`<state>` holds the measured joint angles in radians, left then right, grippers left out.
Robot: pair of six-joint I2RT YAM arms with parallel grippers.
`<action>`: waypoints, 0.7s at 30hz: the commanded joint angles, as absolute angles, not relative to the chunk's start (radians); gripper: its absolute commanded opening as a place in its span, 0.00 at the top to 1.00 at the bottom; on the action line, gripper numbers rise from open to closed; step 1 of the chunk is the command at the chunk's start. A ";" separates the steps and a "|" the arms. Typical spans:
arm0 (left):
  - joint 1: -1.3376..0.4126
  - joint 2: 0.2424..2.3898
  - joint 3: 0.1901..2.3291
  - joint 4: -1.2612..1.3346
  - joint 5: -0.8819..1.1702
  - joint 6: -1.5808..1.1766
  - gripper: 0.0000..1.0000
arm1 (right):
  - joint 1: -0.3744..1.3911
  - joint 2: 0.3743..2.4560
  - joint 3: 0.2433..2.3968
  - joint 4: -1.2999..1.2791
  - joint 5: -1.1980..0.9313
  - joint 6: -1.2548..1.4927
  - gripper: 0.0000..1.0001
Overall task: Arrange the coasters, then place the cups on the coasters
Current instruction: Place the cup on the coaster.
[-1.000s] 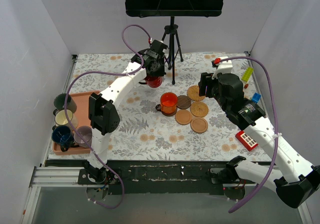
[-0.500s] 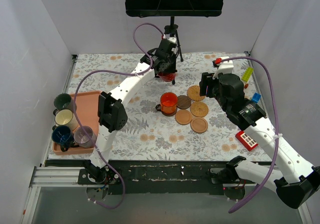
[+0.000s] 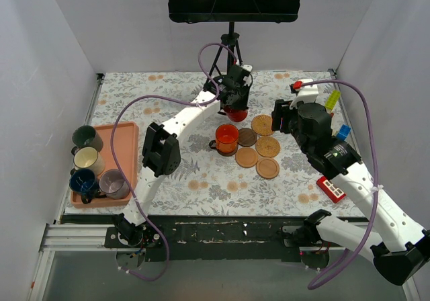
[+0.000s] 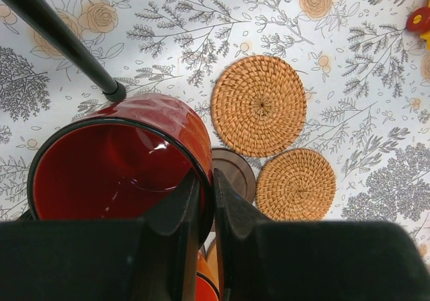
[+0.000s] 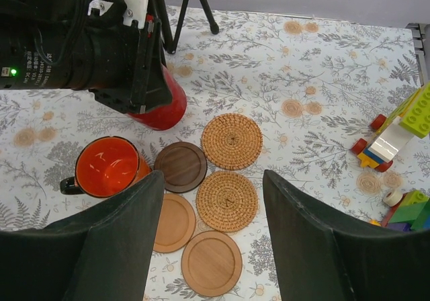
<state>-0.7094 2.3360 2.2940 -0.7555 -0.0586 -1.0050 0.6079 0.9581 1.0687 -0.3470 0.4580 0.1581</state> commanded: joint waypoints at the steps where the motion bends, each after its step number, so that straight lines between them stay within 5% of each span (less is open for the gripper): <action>1: -0.713 2.307 2.358 -0.699 -0.040 -0.992 1.00 | 0.603 0.939 1.063 -0.321 0.483 0.161 0.32; 21: -0.761 2.347 2.359 -0.753 -0.026 -0.950 1.00 | 0.603 0.925 1.051 -0.313 0.488 0.161 0.32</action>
<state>-0.7433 2.3764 2.3180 -0.7654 -0.0311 -0.9833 0.6079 0.9440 1.0515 -0.3462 0.4690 0.1581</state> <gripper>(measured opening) 0.093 0.683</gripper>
